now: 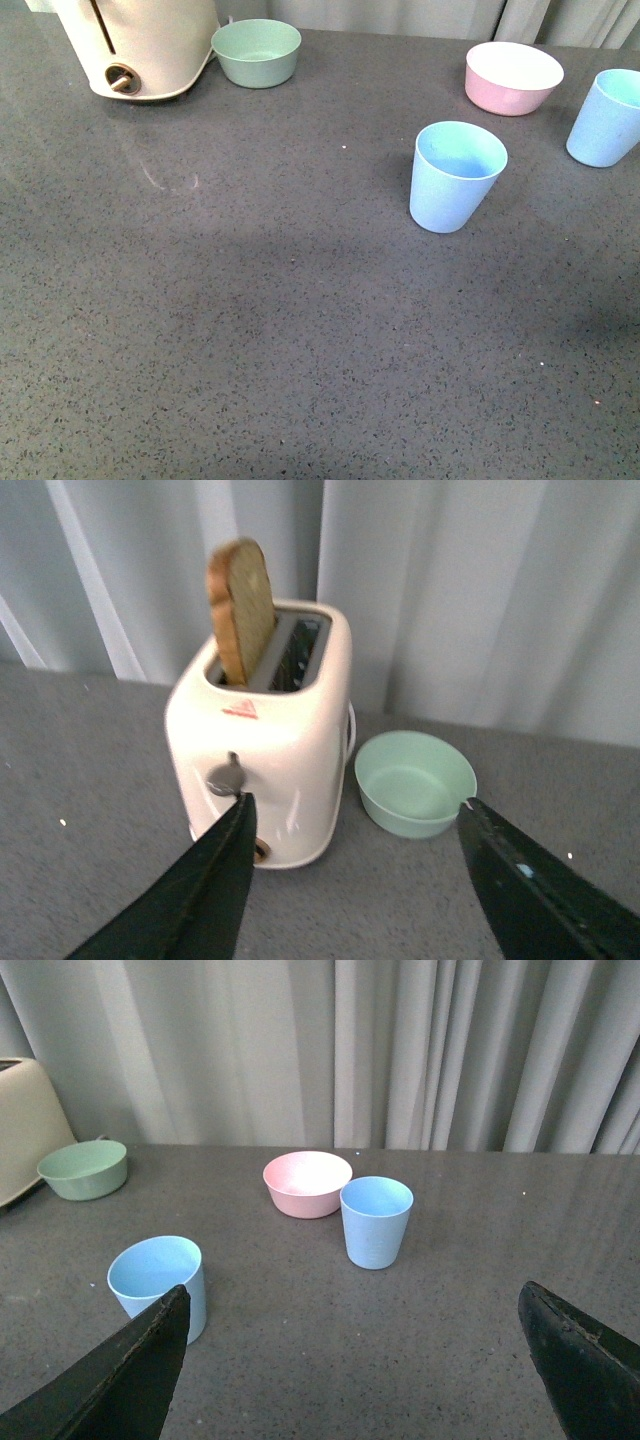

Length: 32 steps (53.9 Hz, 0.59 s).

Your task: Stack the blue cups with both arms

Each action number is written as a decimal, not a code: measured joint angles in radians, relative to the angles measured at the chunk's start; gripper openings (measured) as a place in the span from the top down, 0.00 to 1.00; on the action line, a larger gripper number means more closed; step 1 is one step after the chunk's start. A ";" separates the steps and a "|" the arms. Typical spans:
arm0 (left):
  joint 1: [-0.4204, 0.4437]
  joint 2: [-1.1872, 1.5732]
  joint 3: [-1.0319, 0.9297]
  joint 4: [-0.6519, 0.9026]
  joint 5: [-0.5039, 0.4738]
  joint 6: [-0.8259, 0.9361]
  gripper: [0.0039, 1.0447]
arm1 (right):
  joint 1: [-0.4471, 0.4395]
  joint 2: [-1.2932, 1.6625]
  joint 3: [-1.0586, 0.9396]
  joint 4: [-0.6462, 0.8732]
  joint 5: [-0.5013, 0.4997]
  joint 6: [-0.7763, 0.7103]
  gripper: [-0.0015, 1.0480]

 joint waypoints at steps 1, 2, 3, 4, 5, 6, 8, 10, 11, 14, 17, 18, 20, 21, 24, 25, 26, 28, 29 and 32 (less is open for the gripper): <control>0.012 -0.034 -0.056 0.069 0.012 0.019 0.46 | 0.000 0.000 0.000 0.000 0.000 0.000 0.09; 0.021 -0.063 -0.098 0.112 0.023 0.027 0.51 | 0.000 0.000 0.000 0.000 0.000 0.000 0.09; 0.032 -0.096 -0.143 0.148 0.037 0.041 0.56 | 0.000 0.000 0.000 0.000 0.000 0.000 0.09; 0.039 -0.119 -0.171 0.164 0.041 0.046 0.59 | 0.000 0.000 0.000 0.000 0.000 0.000 0.09; 0.049 -0.145 -0.204 0.177 0.055 0.053 0.63 | 0.000 0.000 0.000 0.000 0.000 0.000 0.09; 0.057 -0.163 -0.230 0.186 0.060 0.056 0.67 | 0.000 0.000 0.000 0.000 0.000 0.000 0.09; 0.069 -0.187 -0.267 0.196 0.072 0.063 0.72 | 0.000 0.000 0.000 0.000 0.000 0.000 0.09; 0.083 -0.215 -0.314 0.204 0.088 0.067 0.79 | 0.000 0.000 0.000 0.000 0.000 0.000 0.09; 0.088 -0.224 -0.331 0.206 0.092 0.068 0.81 | 0.000 0.000 0.000 0.000 0.000 0.000 0.09; 0.110 -0.268 -0.402 0.214 0.118 0.071 0.93 | 0.000 0.000 0.000 0.000 0.000 0.000 0.09; 0.126 -0.307 -0.451 0.219 0.135 0.074 0.98 | 0.000 0.000 0.000 0.000 0.000 0.000 0.09; 0.129 -0.315 -0.459 0.220 0.138 0.076 0.99 | 0.000 0.000 0.000 0.000 0.000 0.000 0.09; 0.141 -0.346 -0.489 0.222 0.147 0.076 0.99 | 0.000 0.000 0.000 0.000 0.000 0.000 0.09; 0.145 -0.357 -0.499 0.222 0.150 0.076 0.99 | 0.000 0.000 0.000 0.000 0.000 0.000 0.09; 0.159 -0.391 -0.529 0.222 0.163 0.077 0.99 | 0.000 0.000 0.000 0.000 0.000 0.000 0.09; 0.166 -0.408 -0.545 0.222 0.168 0.077 0.99 | 0.000 0.000 0.000 0.000 0.000 0.000 0.09; 0.170 -0.419 -0.555 0.222 0.171 0.077 0.99 | 0.000 0.000 0.000 0.000 0.000 0.000 0.09; 0.176 -0.439 -0.573 0.221 0.179 0.077 0.99 | 0.000 0.000 0.000 0.000 0.000 0.000 0.09; 0.181 -0.453 -0.584 0.220 0.183 0.077 0.99 | 0.000 0.000 0.000 0.000 0.000 0.000 0.09; 0.192 -0.493 -0.616 0.210 0.196 0.077 0.99 | 0.000 0.000 0.000 0.000 0.000 0.000 0.09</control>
